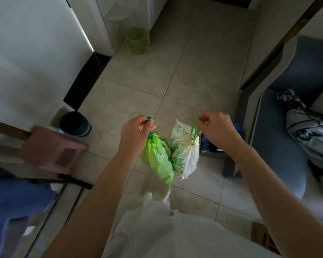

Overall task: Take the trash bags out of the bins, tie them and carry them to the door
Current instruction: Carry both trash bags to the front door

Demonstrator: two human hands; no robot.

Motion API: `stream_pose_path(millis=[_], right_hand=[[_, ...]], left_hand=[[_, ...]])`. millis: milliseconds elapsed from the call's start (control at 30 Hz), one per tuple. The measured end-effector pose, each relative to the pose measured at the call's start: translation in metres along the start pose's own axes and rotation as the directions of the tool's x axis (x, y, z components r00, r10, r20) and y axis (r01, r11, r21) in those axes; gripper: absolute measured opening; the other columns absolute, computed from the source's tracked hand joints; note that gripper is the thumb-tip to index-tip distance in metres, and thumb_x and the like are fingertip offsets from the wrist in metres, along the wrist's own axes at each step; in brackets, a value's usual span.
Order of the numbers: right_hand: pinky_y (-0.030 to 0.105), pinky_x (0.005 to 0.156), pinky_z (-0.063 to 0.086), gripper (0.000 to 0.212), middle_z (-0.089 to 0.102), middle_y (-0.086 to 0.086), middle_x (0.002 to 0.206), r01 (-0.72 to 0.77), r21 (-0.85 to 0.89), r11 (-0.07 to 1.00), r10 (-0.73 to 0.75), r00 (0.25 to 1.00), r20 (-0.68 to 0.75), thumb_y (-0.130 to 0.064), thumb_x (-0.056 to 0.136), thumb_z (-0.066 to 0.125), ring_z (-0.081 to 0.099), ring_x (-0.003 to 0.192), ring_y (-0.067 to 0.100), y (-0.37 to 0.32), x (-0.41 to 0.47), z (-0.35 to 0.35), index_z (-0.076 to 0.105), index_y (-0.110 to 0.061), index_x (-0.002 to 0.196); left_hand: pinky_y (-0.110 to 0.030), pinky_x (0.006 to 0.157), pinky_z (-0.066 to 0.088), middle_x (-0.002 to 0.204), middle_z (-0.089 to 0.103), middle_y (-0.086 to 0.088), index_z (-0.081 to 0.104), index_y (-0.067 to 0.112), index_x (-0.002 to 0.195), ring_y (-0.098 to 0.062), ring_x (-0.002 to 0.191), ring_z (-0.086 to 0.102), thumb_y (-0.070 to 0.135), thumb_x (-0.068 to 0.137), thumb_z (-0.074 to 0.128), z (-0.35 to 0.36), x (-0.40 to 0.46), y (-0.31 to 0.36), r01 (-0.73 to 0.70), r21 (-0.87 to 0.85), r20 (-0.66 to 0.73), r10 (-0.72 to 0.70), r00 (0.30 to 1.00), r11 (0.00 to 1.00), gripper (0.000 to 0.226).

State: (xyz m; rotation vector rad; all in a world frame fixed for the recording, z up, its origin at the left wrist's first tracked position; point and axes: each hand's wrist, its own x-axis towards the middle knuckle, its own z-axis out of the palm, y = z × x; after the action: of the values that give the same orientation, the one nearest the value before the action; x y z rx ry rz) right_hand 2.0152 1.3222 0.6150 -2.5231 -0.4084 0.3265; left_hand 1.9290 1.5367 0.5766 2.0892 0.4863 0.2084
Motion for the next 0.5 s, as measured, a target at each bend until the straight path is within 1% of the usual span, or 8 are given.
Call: stream_pose_path(millis=[67,100,167,233,333,367,433,500], right_hand=[[0.025,0.058,0.022,0.021,0.058,0.009,0.07,-0.042,-0.023,0.999,0.041,0.999,-0.021,-0.021,0.09,0.057,0.049,0.068,0.024,0.002,0.038,-0.01,0.06,-0.004,0.077],[0.025,0.059,0.022,0.022,0.061,0.012,0.072,-0.067,-0.034,0.997,0.066,0.997,-0.041,-0.02,0.089,0.058,0.052,0.069,0.026,0.005,0.056,-0.014,0.061,-0.002,0.078],[0.026,0.059,0.025,0.022,0.065,0.014,0.074,-0.103,-0.022,0.994,0.101,0.992,-0.079,-0.02,0.089,0.059,0.056,0.071,0.03,0.012,0.096,-0.023,0.063,-0.001,0.079],[0.024,0.057,0.023,0.022,0.059,0.008,0.065,-0.129,-0.008,0.992,0.128,0.987,-0.094,-0.019,0.089,0.059,0.052,0.065,0.028,0.018,0.134,-0.035,0.062,-0.001,0.077],[0.021,0.057,0.028,0.02,0.048,-0.012,0.054,-0.139,0.014,0.99,0.14,0.986,-0.093,-0.018,0.09,0.059,0.046,0.057,0.017,0.022,0.193,-0.054,0.061,-0.005,0.074],[0.02,0.057,0.028,0.02,0.05,-0.012,0.056,-0.145,0.026,0.989,0.147,0.985,-0.095,-0.018,0.09,0.059,0.048,0.059,0.016,0.025,0.214,-0.06,0.063,-0.005,0.076],[0.02,0.058,0.027,0.019,0.059,-0.004,0.064,-0.147,0.043,0.988,0.151,0.984,-0.1,-0.018,0.089,0.059,0.054,0.067,0.019,0.035,0.257,-0.07,0.065,-0.003,0.079],[0.024,0.063,0.034,0.019,0.067,0.003,0.073,-0.131,0.053,0.99,0.136,0.986,-0.099,-0.02,0.089,0.059,0.06,0.072,0.022,0.044,0.299,-0.079,0.064,-0.006,0.077]], left_hand=[[-0.015,0.072,0.053,0.072,0.071,0.007,0.067,0.017,0.081,0.006,0.069,0.067,0.017,0.091,0.06,0.007,0.048,0.007,-0.016,-0.017,0.059,0.017,0.998,1.0,0.012],[-0.022,0.074,0.055,0.071,0.071,0.008,0.066,0.019,0.08,0.001,0.071,0.069,0.018,0.09,0.061,0.01,0.072,0.01,-0.03,-0.021,0.093,0.032,0.995,0.999,0.012],[-0.028,0.075,0.056,0.07,0.071,0.01,0.065,0.021,0.077,-0.006,0.072,0.071,0.018,0.09,0.061,0.015,0.122,0.019,-0.078,0.002,0.146,0.077,0.986,0.997,0.014],[-0.03,0.075,0.057,0.071,0.071,0.009,0.065,0.019,0.077,-0.008,0.072,0.071,0.018,0.09,0.061,0.022,0.171,0.03,-0.109,0.022,0.167,0.104,0.98,0.994,0.014],[-0.032,0.074,0.057,0.07,0.07,0.01,0.066,0.017,0.077,-0.008,0.071,0.071,0.018,0.091,0.06,0.039,0.238,0.048,-0.133,0.013,0.183,0.129,0.975,0.991,0.015],[-0.03,0.073,0.056,0.069,0.069,0.014,0.065,0.02,0.075,-0.005,0.07,0.07,0.017,0.09,0.06,0.047,0.26,0.052,-0.138,0.02,0.19,0.132,0.973,0.99,0.016],[-0.024,0.071,0.054,0.066,0.066,0.02,0.062,0.028,0.071,0.002,0.068,0.067,0.017,0.09,0.06,0.063,0.302,0.063,-0.14,0.034,0.185,0.132,0.974,0.99,0.022],[-0.025,0.07,0.055,0.065,0.065,0.021,0.059,0.034,0.069,0.002,0.068,0.067,0.016,0.089,0.06,0.077,0.343,0.074,-0.13,0.033,0.157,0.123,0.98,0.991,0.027]])
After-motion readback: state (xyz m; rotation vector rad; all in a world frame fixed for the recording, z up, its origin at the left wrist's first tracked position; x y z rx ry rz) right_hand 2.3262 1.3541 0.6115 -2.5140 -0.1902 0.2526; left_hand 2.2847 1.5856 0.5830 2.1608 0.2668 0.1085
